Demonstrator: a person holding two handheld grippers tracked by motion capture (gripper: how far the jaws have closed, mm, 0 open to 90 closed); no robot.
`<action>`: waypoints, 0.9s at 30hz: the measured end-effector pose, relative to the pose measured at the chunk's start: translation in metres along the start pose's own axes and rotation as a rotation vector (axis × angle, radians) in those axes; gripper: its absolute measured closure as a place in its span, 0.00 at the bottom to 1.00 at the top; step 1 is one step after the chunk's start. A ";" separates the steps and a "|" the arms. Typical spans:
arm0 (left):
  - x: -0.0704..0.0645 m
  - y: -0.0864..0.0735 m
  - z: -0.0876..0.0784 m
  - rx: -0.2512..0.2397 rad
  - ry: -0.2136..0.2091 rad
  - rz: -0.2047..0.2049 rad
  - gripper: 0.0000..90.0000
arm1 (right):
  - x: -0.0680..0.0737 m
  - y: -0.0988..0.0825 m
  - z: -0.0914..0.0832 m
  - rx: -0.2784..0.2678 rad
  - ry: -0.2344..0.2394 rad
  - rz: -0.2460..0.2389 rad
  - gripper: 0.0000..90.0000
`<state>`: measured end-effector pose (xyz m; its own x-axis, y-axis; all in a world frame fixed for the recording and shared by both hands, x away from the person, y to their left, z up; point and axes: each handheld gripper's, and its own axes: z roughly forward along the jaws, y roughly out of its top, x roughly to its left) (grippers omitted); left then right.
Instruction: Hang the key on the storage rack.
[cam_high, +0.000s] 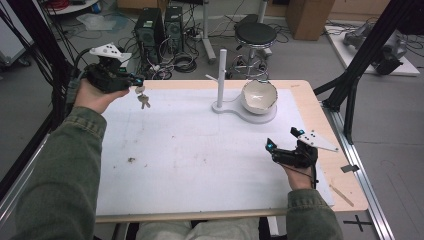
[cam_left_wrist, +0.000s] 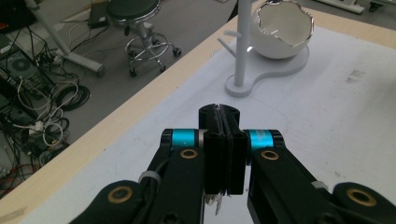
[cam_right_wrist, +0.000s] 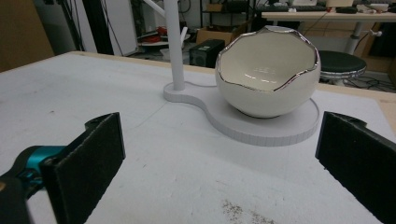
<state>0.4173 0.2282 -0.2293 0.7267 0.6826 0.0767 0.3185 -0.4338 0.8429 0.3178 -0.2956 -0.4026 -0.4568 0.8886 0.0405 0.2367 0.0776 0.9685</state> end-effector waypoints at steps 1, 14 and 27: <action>-0.001 0.003 0.002 0.000 0.000 0.004 0.98 | 0.000 0.000 0.000 -0.001 0.002 0.000 0.00; -0.015 0.039 0.022 -0.028 -0.022 0.039 0.98 | 0.000 0.000 -0.001 -0.005 0.027 0.010 0.00; -0.024 0.063 0.038 -0.057 -0.019 0.063 0.98 | -0.002 0.000 0.005 -0.013 0.051 0.020 0.00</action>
<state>0.4434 0.1619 -0.1980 0.7557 0.6436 0.1215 0.2366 -0.4412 0.8656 0.3228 -0.2948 -0.4039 -0.4953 0.8657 0.0721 0.2349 0.0535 0.9706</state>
